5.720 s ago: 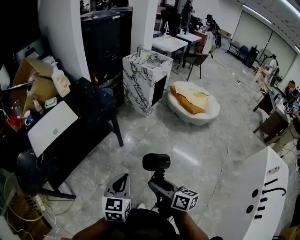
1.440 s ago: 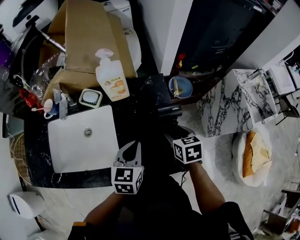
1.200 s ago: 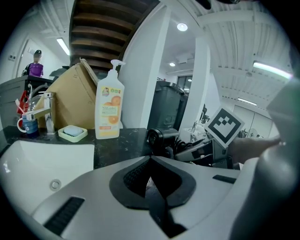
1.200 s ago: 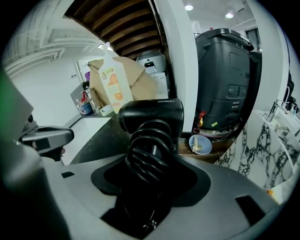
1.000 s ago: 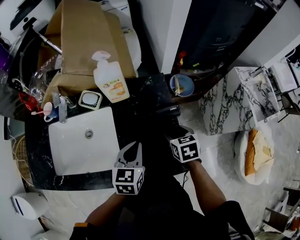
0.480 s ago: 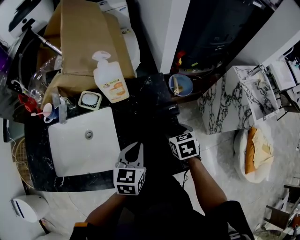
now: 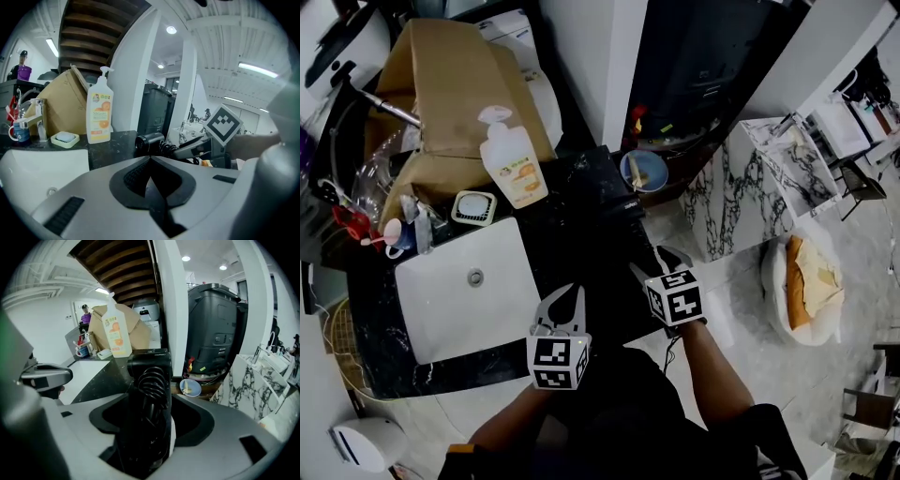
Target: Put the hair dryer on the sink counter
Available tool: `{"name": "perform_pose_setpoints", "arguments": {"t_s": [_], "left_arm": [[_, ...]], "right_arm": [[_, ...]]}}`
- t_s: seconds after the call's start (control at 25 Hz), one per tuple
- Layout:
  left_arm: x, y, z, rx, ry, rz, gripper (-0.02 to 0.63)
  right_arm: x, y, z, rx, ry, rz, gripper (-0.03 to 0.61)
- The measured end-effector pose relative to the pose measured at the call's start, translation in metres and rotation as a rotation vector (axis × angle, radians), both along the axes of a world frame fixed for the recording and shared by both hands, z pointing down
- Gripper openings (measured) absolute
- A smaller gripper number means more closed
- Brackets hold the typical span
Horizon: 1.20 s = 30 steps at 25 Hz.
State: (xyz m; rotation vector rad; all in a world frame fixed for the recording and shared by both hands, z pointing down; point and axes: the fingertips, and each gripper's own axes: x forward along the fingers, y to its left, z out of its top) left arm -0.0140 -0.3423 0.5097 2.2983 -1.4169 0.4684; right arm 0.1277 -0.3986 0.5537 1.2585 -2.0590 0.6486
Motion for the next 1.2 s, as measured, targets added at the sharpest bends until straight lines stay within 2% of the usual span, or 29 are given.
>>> {"name": "perform_pose_setpoints", "arguments": {"t_s": [0.2, 0.4, 0.76, 1.04, 1.2], "left_arm": [[-0.002, 0.022, -0.01, 0.028, 0.006, 0.048, 0.009], [-0.007, 0.048, -0.023, 0.074, 0.012, 0.103, 0.009], [-0.024, 0.121, -0.038, 0.142, 0.028, 0.206, 0.009], [-0.033, 0.178, -0.037, 0.15, 0.037, 0.3, 0.009], [-0.023, 0.203, -0.046, 0.16, 0.061, 0.366, 0.009]], "right_arm": [[0.005, 0.035, -0.03, 0.074, -0.02, 0.095, 0.295], [-0.006, 0.081, -0.047, 0.125, -0.031, 0.171, 0.256], [-0.039, 0.178, -0.051, 0.153, -0.016, 0.266, 0.214], [-0.043, 0.261, -0.045, 0.141, -0.016, 0.411, 0.171], [-0.04, 0.298, -0.06, 0.161, -0.017, 0.5, 0.131]]}}
